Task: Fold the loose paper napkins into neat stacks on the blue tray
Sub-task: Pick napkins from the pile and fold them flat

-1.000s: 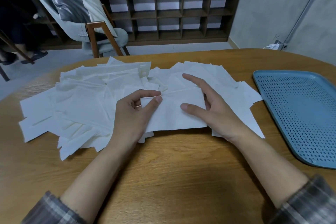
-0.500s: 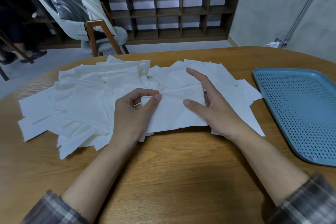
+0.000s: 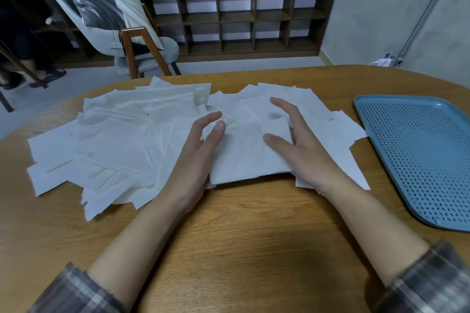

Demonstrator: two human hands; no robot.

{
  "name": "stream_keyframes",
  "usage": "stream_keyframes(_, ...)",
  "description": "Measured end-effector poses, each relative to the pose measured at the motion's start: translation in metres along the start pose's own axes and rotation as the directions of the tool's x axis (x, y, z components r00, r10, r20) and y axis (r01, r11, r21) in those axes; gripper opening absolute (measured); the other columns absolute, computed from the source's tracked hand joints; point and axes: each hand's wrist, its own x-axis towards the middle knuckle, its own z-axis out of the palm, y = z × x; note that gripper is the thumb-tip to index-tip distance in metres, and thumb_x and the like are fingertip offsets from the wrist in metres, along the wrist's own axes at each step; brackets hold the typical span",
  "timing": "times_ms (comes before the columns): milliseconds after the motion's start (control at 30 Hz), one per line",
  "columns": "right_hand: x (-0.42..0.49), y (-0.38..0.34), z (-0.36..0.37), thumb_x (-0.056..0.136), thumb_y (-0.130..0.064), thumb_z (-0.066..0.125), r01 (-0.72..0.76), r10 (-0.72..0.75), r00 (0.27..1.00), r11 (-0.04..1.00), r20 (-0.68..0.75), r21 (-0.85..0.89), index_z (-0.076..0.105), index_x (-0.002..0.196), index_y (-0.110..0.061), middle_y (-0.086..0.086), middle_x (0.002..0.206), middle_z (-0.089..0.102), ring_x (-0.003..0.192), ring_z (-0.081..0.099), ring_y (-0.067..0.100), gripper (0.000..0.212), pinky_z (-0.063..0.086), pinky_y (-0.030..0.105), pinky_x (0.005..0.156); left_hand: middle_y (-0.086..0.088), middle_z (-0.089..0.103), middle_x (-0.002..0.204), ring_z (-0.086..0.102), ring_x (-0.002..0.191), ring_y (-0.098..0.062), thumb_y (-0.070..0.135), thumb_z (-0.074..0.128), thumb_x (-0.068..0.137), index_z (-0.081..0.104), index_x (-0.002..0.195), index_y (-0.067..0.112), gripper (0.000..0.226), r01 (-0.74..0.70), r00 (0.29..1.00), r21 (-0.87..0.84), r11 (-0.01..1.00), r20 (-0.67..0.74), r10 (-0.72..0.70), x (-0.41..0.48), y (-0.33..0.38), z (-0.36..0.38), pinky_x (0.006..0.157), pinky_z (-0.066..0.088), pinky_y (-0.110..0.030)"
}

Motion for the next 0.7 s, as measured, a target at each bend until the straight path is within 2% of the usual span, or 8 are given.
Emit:
stream_keyframes(67,0.000,0.002,0.000,0.106,-0.026,0.061,0.007,-0.007,1.000,1.000,0.005,-0.016,0.036,0.151,-0.056,-0.025,0.154,0.042,0.142,0.043,-0.002,0.059,0.041,0.033,0.120,0.003,0.071,0.112,0.069,0.088,-0.004,0.047,0.066,0.099,0.055,0.133,0.054,0.036,-0.104,0.993,0.151,0.983,-0.043,0.111,-0.002,-0.003,0.000,0.070,0.052,-0.020)
stream_keyframes(133,0.000,0.002,0.002,0.108,-0.029,0.057,0.012,-0.012,1.000,1.000,0.004,-0.028,0.035,0.150,-0.055,-0.037,0.147,0.041,0.134,0.044,-0.012,0.054,0.042,0.023,0.113,0.007,0.072,0.105,0.066,0.078,0.002,0.034,0.066,0.103,0.056,0.132,0.050,0.035,-0.173,0.976,0.226,0.959,-0.092,0.197,-0.003,-0.006,0.000,0.064,0.048,-0.014)
stream_keyframes(200,-0.002,0.001,0.004,0.110,-0.031,0.053,0.027,-0.028,1.000,0.998,-0.015,-0.058,0.038,0.147,-0.056,-0.041,0.141,0.043,0.127,0.048,-0.014,0.048,0.044,0.020,0.106,0.009,0.073,0.103,0.066,0.079,-0.001,0.034,0.066,0.103,0.057,0.127,0.050,0.030,-0.193,0.966,0.255,0.947,-0.123,0.229,-0.003,-0.008,0.001,0.062,0.046,-0.017)
stream_keyframes(267,-0.004,0.000,0.005,0.111,-0.029,0.051,0.037,-0.040,0.998,0.997,-0.041,-0.067,0.042,0.144,-0.053,-0.029,0.139,0.049,0.111,0.058,-0.010,0.041,0.053,0.021,0.090,0.007,0.072,0.102,0.065,0.083,-0.010,0.041,0.065,0.102,0.059,0.122,0.054,0.024,-0.165,0.966,0.270,0.949,-0.149,0.211,-0.001,-0.011,-0.001,0.061,0.044,-0.025)
stream_keyframes(333,-0.007,-0.003,0.005,0.112,-0.025,0.050,0.036,-0.038,0.997,0.999,-0.064,-0.029,0.045,0.142,-0.046,-0.015,0.134,0.052,0.088,0.062,-0.009,0.038,0.057,0.017,0.066,-0.002,0.072,0.096,0.065,0.081,-0.016,0.046,0.064,0.102,0.062,0.120,0.053,0.020,-0.106,0.977,0.194,0.975,-0.160,0.138,0.000,-0.009,-0.002,0.062,0.045,-0.029)
stream_keyframes(433,-0.011,-0.008,0.003,0.111,-0.024,0.051,0.021,-0.016,0.999,0.995,-0.051,0.095,0.048,0.138,-0.045,0.003,0.126,0.055,0.082,0.067,0.005,0.034,0.058,0.027,0.052,-0.001,0.077,0.102,0.074,0.086,-0.014,0.041,0.065,0.102,0.064,0.129,0.044,0.028,-0.001,0.999,-0.076,0.997,-0.047,-0.002,-0.001,-0.003,-0.001,0.064,0.053,-0.027)
stream_keyframes(600,-0.016,-0.011,-0.001,0.110,-0.028,0.054,-0.006,0.006,1.000,1.000,-0.009,0.017,0.049,0.133,-0.041,0.006,0.122,0.057,0.077,0.065,-0.002,0.027,0.058,0.022,0.062,-0.015,0.068,0.082,0.063,0.072,-0.029,0.028,0.071,0.101,0.056,0.136,0.051,0.045,-0.037,0.999,0.034,0.999,-0.018,0.038,-0.004,-0.007,-0.001,0.066,0.049,-0.034)
stream_keyframes(700,-0.023,-0.017,-0.014,0.104,-0.027,0.066,-0.019,0.016,0.994,1.000,0.105,0.020,0.059,0.132,-0.037,-0.008,0.131,0.057,0.095,0.061,-0.012,0.031,0.056,0.014,0.072,-0.015,0.067,0.080,0.064,0.070,-0.026,0.032,0.068,0.102,0.053,0.136,0.055,0.044,-0.062,0.997,0.101,0.993,-0.033,0.066,-0.007,-0.002,0.000,0.062,0.052,-0.035)
